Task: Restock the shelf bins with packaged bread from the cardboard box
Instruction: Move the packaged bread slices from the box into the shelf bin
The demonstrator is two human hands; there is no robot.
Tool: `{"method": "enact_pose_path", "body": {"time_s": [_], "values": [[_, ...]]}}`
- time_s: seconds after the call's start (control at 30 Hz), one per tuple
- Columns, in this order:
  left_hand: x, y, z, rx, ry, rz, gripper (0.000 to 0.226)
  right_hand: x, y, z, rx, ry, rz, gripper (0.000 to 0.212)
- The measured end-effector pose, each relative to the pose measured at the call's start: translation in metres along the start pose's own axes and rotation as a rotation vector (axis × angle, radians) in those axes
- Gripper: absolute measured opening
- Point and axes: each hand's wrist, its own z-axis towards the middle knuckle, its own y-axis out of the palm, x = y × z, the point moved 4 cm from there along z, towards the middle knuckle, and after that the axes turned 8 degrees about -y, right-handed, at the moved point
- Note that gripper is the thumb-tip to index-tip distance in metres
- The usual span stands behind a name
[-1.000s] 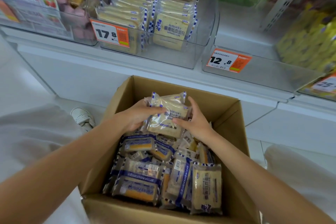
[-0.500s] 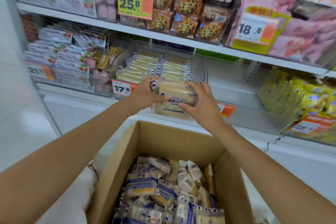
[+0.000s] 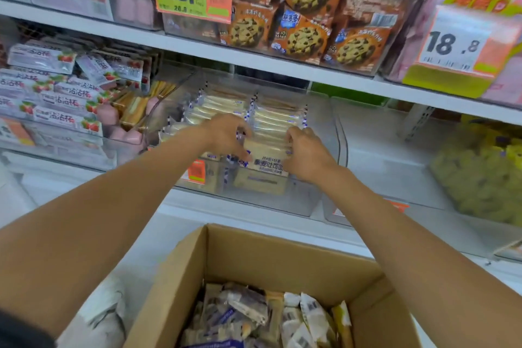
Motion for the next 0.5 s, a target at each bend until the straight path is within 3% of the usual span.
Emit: {"method": "enact_pose_path", "body": {"time_s": [0.1,0.23,0.3,0.4,0.5], "values": [[0.005,-0.005,0.007,-0.095,-0.002,0.058,0.056,0.002,-0.002,0.004,-0.045,-0.001,-0.017,0.047],[0.016,-0.007,0.014,0.133,0.093,0.215,0.040,0.005,-0.010,0.005,0.018,0.014,-0.097,0.040],[0.017,-0.002,0.015,0.198,0.120,0.248,0.039,0.007,-0.005,0.005,0.001,-0.012,-0.026,0.052],[0.003,0.006,0.018,0.111,0.090,0.078,0.043,0.009,0.009,0.008,-0.126,-0.053,0.088,0.082],[-0.001,0.006,0.016,0.047,0.049,-0.020,0.052,0.010,0.011,0.012,-0.130,-0.043,0.067,0.080]]}}
